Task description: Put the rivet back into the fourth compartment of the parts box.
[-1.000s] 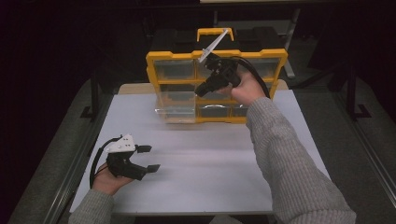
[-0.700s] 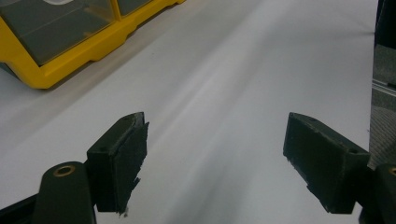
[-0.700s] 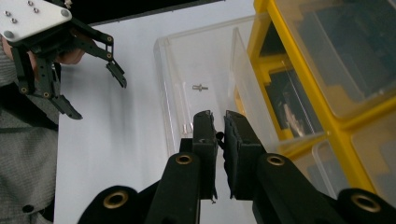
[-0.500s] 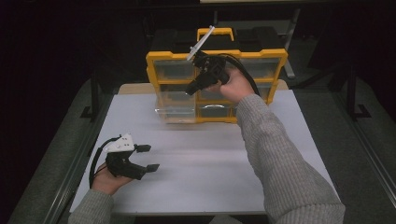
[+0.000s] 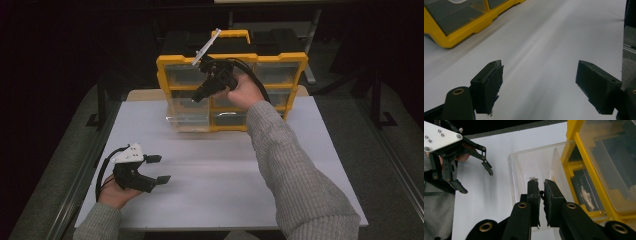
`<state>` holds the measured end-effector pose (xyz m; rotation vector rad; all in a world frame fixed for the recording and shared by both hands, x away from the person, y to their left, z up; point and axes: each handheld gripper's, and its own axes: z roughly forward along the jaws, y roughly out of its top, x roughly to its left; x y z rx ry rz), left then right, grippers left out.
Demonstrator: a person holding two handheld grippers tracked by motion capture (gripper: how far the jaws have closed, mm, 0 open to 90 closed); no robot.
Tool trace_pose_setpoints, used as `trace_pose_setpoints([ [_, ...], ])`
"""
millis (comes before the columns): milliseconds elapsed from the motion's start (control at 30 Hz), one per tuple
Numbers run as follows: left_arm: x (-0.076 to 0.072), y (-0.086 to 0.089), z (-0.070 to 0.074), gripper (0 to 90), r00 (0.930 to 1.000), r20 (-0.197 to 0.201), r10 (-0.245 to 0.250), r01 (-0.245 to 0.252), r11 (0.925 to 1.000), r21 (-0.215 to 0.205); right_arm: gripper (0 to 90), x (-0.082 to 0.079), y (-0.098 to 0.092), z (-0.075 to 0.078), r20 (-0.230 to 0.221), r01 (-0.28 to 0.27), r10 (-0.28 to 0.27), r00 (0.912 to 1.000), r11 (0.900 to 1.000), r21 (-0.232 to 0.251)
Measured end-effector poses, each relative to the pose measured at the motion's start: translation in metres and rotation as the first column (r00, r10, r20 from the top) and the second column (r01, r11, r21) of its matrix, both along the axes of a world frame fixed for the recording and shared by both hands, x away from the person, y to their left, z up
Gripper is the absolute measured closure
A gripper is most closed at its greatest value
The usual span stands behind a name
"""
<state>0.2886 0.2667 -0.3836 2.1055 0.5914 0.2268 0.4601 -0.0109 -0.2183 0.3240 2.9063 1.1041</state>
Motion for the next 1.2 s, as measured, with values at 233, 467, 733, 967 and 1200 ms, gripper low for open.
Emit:
trace_pose_setpoints([
  [233, 0.0, 0.0, 0.0, 21.5, 0.9999, -0.011, -0.006, 0.006, 1.0, 0.0, 82.2, 0.002, 0.007, -0.002, -0.001, -0.005, 0.005, 1.0, 1.0, 0.001],
  [467, 0.0, 0.0, 0.0, 21.9, 0.9999, -0.013, -0.008, 0.008, 1.0, -0.003, 82.1, 0.004, 0.015, -0.007, -0.008, -0.007, 0.007, 0.9999, 1.0, -0.001],
  [733, 0.0, 0.001, 0.0, 21.4, 0.9999, -0.01, -0.003, 0.003, 1.0, -0.005, 82.0, 0.005, 0.023, -0.013, -0.016, -0.006, 0.006, 0.9999, 1.0, -0.014],
  [967, 0.0, 0.001, 0.0, 21.2, 0.9999, -0.01, -0.002, 0.002, 1.0, -0.008, 82.0, 0.006, 0.03, -0.022, -0.026, -0.014, 0.014, 0.9996, 1.0, -0.021],
  [1200, 0.0, 0.001, 0.0, 21.0, 0.9999, -0.012, -0.006, 0.006, 1.0, -0.001, 80.4, 0.007, 0.035, -0.033, -0.022, -0.013, 0.012, 0.9997, 0.999, -0.036],
])
